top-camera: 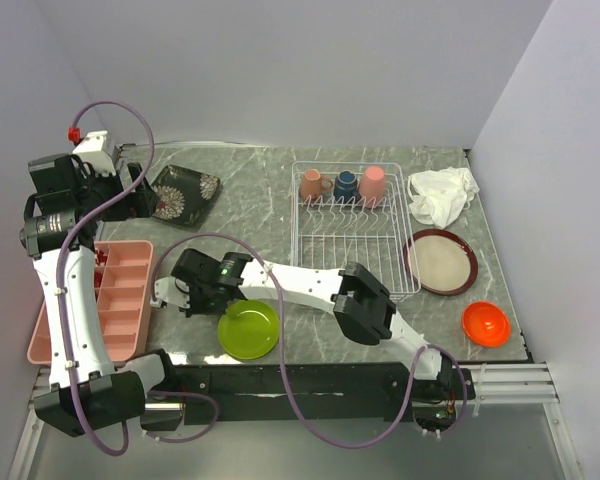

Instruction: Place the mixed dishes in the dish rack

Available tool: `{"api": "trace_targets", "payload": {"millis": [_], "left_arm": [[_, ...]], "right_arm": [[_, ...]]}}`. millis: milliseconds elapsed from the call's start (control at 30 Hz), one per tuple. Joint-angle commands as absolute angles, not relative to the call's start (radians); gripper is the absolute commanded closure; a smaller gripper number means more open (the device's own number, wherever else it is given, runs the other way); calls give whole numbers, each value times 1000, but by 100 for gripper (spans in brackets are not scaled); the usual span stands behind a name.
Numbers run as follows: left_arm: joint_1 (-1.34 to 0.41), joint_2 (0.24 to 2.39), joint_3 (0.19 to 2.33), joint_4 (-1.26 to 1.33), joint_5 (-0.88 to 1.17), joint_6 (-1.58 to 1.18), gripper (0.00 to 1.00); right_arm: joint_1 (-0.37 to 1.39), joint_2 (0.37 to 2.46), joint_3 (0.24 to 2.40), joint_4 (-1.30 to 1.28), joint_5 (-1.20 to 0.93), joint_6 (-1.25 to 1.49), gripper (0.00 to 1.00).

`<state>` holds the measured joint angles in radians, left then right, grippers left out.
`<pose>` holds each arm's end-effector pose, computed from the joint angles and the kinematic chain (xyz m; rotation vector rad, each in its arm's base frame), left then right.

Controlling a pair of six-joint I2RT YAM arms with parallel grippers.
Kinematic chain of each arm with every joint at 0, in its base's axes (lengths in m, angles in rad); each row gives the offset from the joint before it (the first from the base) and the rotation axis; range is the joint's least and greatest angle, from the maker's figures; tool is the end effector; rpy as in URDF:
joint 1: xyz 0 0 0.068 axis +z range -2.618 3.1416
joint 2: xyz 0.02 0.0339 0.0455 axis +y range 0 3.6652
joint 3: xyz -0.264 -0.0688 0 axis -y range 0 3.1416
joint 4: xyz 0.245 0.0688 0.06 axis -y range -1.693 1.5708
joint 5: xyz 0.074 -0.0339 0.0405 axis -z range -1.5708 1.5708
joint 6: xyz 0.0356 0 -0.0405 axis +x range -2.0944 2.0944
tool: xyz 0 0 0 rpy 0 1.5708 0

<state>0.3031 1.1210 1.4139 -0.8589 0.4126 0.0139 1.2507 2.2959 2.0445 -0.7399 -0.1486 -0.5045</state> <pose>0.2070 0.0498 0.4223 -0.0631 2.0930 -0.2495 0.1546 0.4830 0.2169 -2.0496 1.6272 0.4657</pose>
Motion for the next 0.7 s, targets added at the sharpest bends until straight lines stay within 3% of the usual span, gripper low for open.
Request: {"api": "trace_targets", "payload": {"millis": [0, 233, 433, 567, 667], "left_arm": [[296, 1111, 1439, -808, 451, 8, 0], [282, 1183, 1546, -718, 523, -41, 0], [71, 1251, 1591, -534, 424, -17, 0], [-89, 1287, 1517, -428, 330, -24, 1], [-196, 1290, 1419, -329, 311, -38, 1]], "right_arm": [[1261, 2171, 2014, -744, -127, -518, 100], [1233, 1976, 1959, -752, -104, -506, 100], [958, 1804, 2020, -801, -271, -257, 100], [671, 1668, 1906, -743, -579, -13, 100], [462, 1547, 1594, -570, -891, 149, 100]]}}
